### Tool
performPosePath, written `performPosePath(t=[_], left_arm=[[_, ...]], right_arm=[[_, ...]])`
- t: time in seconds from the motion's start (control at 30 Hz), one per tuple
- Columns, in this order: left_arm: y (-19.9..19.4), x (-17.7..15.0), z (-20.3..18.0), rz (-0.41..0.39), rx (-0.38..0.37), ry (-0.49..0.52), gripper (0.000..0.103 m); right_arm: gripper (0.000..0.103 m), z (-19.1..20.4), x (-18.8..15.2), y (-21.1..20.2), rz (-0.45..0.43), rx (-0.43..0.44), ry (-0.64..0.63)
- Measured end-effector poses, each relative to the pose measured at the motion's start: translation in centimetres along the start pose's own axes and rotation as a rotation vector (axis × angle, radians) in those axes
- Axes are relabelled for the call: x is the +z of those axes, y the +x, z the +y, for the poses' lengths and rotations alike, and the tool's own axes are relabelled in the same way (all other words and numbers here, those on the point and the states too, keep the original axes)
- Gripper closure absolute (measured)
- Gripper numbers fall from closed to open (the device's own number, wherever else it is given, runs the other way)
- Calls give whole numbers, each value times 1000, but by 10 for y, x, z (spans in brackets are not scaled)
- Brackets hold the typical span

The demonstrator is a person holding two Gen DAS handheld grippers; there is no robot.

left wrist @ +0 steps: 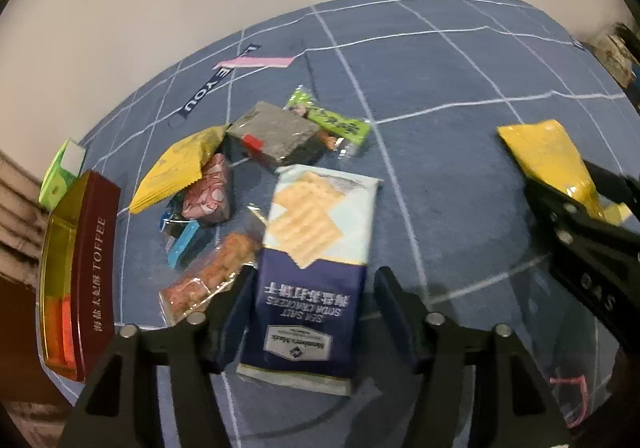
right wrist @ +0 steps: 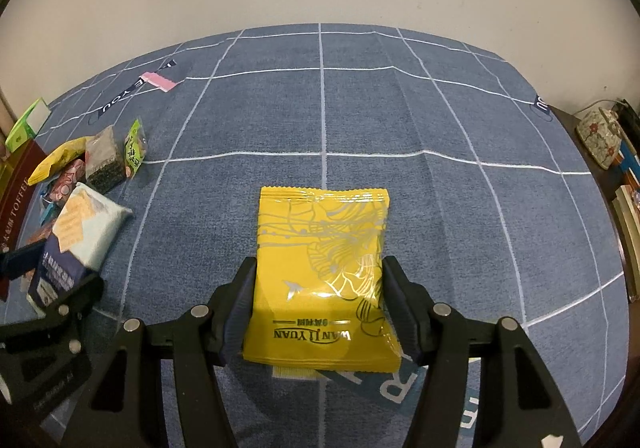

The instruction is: Organize snacks

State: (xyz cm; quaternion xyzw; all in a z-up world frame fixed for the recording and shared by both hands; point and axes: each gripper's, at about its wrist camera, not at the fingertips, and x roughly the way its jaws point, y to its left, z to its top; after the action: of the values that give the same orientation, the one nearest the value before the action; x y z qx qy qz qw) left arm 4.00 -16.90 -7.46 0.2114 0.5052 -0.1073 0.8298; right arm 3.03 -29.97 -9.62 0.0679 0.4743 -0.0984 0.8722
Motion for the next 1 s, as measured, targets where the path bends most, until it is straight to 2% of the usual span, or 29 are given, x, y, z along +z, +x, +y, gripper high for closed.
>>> performPosePath(t=[0.23, 0.43, 0.6, 0.77, 1.0], left_arm=[[-4, -12, -2, 7, -29, 10, 51], [-15, -37, 3, 28, -41, -5, 51], [-15, -50, 24, 98, -144, -86, 49], [-6, -47, 40, 154, -214, -150, 43], [-2, -31, 35, 160, -195, -124, 43]], right_arm=[[44, -1, 1, 0, -2, -1, -2], [44, -1, 1, 1, -1, 0, -4], [44, -1, 1, 1, 1, 0, -4], [44, -1, 1, 1, 1, 1, -6], [44, -1, 0, 1, -8, 1, -8]])
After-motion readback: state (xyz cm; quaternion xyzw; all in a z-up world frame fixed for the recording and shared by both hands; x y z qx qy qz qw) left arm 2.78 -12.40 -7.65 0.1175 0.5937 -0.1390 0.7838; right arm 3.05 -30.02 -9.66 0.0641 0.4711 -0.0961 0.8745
